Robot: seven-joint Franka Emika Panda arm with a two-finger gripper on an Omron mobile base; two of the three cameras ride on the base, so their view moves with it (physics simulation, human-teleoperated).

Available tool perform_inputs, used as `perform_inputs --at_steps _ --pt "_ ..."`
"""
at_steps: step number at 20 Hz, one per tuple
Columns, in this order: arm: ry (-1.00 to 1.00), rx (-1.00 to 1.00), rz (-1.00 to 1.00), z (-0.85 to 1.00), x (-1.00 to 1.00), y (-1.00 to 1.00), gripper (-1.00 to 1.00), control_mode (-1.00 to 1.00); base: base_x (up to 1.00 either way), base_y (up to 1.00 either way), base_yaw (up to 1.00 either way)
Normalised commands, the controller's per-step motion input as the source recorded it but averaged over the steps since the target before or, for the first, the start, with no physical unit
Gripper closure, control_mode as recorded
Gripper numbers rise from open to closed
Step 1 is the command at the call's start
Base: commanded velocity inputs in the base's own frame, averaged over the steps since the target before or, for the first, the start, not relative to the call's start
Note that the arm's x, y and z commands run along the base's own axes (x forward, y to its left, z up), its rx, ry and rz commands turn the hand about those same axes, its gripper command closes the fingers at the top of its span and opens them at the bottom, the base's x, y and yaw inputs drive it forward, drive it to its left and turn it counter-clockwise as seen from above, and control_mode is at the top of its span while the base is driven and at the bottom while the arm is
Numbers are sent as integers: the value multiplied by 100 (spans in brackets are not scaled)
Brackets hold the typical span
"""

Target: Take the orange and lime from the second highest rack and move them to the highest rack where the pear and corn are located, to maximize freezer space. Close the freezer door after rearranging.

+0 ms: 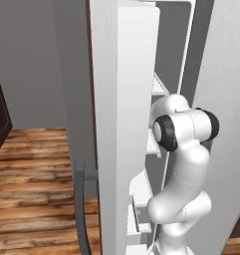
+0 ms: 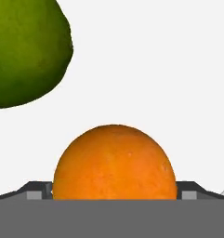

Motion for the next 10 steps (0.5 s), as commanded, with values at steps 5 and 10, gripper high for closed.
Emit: perform_inputs --at_steps 5,10 --pt "0 0 0 -26 23 0 -100 -100 0 0 0" --pt "0 -1 0 -39 0 0 100 -100 0 0 0"
